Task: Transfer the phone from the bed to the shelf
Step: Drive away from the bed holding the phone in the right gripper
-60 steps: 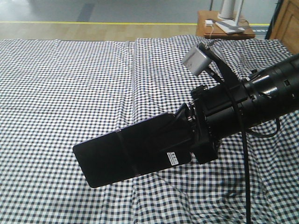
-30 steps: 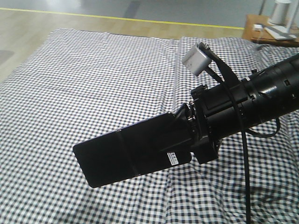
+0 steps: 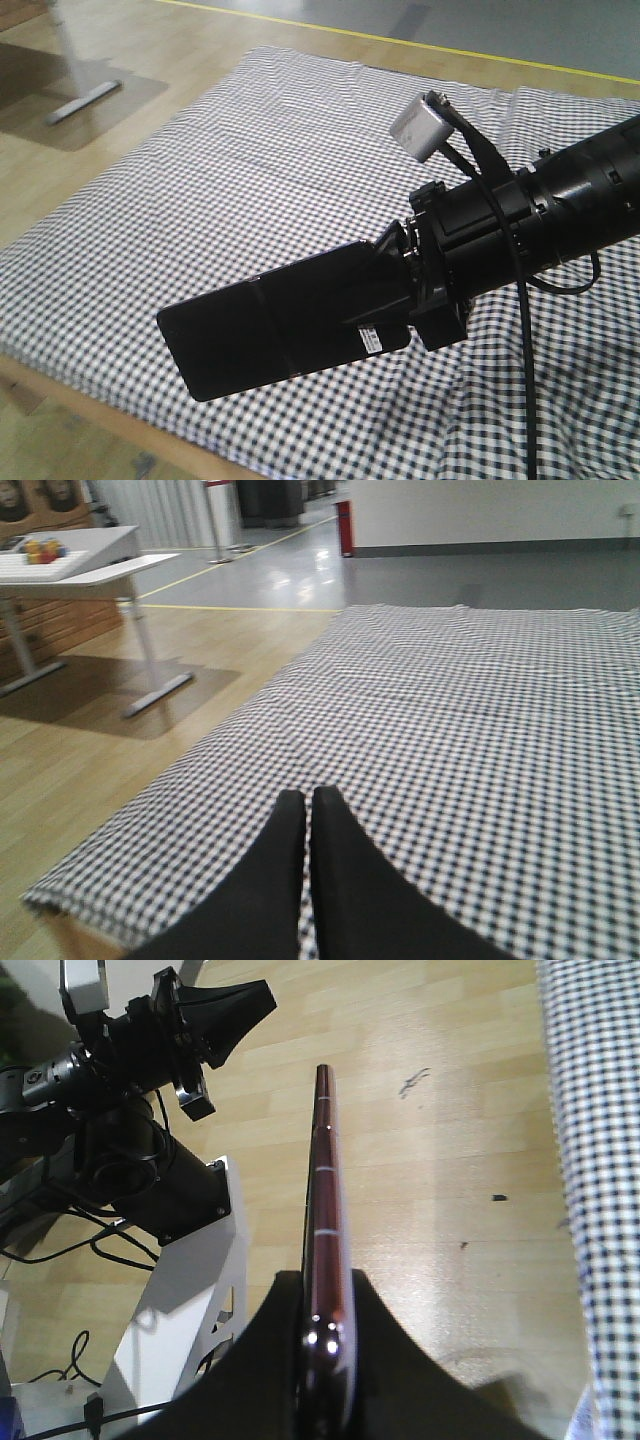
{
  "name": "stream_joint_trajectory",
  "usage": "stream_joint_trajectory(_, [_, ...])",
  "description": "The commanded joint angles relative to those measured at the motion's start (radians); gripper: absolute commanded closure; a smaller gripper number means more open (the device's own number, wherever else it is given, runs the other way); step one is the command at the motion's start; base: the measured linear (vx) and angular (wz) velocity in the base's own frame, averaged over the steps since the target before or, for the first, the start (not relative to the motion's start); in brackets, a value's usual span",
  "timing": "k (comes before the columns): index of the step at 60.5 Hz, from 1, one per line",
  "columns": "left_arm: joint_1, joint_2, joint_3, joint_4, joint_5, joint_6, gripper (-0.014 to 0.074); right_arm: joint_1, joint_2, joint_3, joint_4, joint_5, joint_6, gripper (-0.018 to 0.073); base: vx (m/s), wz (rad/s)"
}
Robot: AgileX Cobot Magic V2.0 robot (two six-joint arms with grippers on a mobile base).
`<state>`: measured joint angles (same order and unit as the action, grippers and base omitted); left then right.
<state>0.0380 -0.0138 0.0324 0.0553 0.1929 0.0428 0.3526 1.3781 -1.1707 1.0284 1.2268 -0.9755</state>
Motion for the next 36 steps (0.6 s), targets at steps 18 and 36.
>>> stream_joint_trajectory(18, [0.0, -0.011, -0.026, -0.005, -0.071, -0.004, 0.0596, -0.003, -0.034, -0.025, 0.088, 0.062, -0.003, 0.056, -0.14, 0.55])
stream_joint_trajectory(36, [0.0, -0.011, -0.026, -0.005, -0.071, -0.004, 0.0596, -0.003, -0.034, -0.025, 0.088, 0.062, -0.003, 0.056, -0.15, 0.59])
